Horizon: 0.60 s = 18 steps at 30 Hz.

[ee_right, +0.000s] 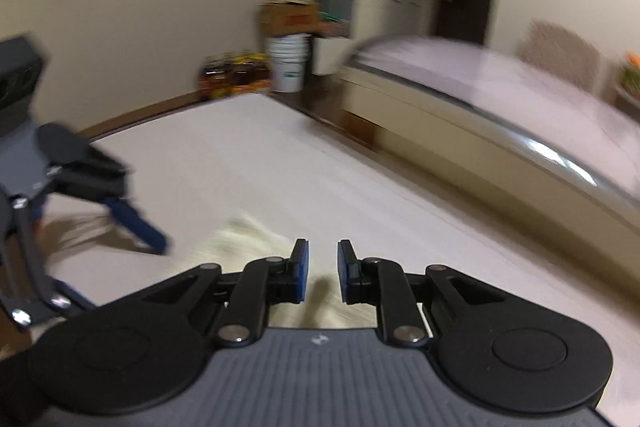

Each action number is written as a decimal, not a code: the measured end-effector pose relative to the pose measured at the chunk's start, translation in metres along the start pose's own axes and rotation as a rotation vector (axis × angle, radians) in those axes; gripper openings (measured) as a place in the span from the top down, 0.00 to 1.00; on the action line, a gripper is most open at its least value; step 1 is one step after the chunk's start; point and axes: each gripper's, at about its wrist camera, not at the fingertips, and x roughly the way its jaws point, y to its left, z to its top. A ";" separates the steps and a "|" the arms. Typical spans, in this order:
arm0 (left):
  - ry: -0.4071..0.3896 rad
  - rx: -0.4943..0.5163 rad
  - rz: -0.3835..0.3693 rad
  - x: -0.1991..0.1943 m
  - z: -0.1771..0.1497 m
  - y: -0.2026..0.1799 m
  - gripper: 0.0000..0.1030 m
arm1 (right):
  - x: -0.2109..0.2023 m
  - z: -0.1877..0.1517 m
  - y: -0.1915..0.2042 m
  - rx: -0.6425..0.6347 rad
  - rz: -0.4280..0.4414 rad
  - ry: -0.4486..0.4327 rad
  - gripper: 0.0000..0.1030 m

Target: Fold towel

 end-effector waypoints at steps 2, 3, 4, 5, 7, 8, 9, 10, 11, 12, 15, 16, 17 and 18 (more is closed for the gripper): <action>0.002 -0.002 0.001 0.001 0.001 0.000 0.22 | -0.001 -0.004 -0.006 0.020 0.005 0.007 0.83; 0.003 -0.004 0.001 0.001 0.001 0.001 0.22 | 0.001 -0.007 -0.008 0.024 0.008 0.015 0.83; 0.004 -0.004 0.002 0.001 0.001 0.001 0.22 | 0.002 -0.009 -0.010 0.028 0.011 0.023 0.83; 0.005 -0.004 0.003 0.001 0.001 0.001 0.22 | 0.004 -0.012 -0.011 0.032 0.014 0.031 0.83; 0.010 -0.001 0.006 0.003 0.003 0.002 0.22 | 0.007 -0.016 -0.013 0.034 0.009 0.036 0.84; 0.013 0.003 0.003 0.004 0.004 0.003 0.21 | 0.007 -0.017 -0.013 0.036 0.007 0.033 0.84; 0.018 0.009 0.000 0.004 0.004 0.003 0.21 | 0.005 -0.018 -0.014 0.040 0.001 0.032 0.84; 0.022 0.014 -0.003 0.004 0.005 0.004 0.21 | 0.003 -0.020 -0.014 0.044 -0.005 0.030 0.84; 0.026 0.019 -0.005 0.004 0.006 0.004 0.20 | 0.002 -0.021 -0.014 0.043 -0.016 0.031 0.83; 0.030 0.024 -0.008 0.004 0.007 0.005 0.19 | 0.000 -0.022 -0.013 0.042 -0.027 0.031 0.82; 0.037 0.046 -0.014 0.006 0.010 0.008 0.17 | -0.004 -0.028 -0.014 0.075 -0.065 0.036 0.71; 0.038 0.053 -0.016 0.006 0.011 0.009 0.17 | -0.005 -0.030 -0.014 0.084 -0.069 0.037 0.71; 0.040 0.059 -0.014 0.007 0.011 0.009 0.15 | -0.006 -0.032 -0.014 0.093 -0.070 0.036 0.71; 0.041 0.065 -0.012 0.007 0.012 0.009 0.15 | -0.007 -0.034 -0.013 0.092 -0.080 0.037 0.71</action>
